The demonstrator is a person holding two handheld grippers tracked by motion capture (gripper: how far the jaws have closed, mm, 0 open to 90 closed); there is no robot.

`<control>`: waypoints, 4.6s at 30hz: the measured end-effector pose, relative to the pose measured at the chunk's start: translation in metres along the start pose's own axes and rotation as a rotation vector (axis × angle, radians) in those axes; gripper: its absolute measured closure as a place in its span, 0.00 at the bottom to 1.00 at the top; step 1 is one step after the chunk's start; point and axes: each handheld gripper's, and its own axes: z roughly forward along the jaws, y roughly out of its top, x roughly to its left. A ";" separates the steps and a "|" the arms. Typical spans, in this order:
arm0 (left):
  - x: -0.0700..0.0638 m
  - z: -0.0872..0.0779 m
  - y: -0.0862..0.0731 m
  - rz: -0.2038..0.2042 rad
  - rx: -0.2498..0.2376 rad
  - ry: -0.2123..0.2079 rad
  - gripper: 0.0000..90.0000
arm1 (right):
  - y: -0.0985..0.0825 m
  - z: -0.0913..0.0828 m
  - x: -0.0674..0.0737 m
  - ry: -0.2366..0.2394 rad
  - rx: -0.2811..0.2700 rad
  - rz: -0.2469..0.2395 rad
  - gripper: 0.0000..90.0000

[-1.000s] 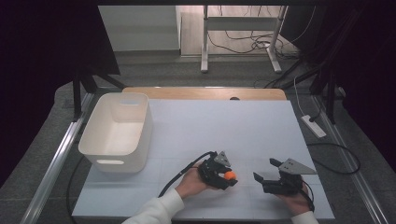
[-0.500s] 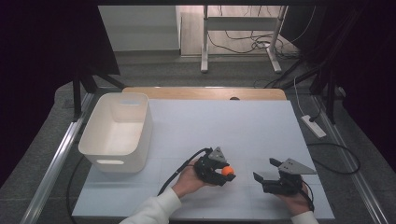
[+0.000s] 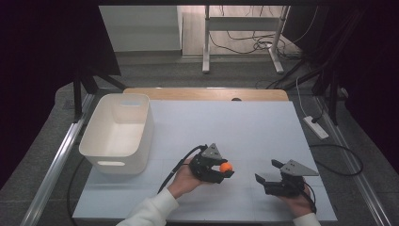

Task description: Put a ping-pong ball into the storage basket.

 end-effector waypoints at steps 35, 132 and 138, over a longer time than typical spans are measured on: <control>0.006 -0.047 0.020 -0.014 -0.154 0.050 0.56 | -0.001 0.001 0.000 0.000 0.005 -0.003 0.15; 0.053 -0.155 0.025 -0.106 -0.324 0.311 0.56 | 0.000 0.001 0.000 -0.014 0.004 -0.007 0.15; 0.059 -0.163 0.021 -0.122 -0.325 0.333 0.56 | 0.000 0.001 -0.001 -0.014 0.003 -0.004 0.15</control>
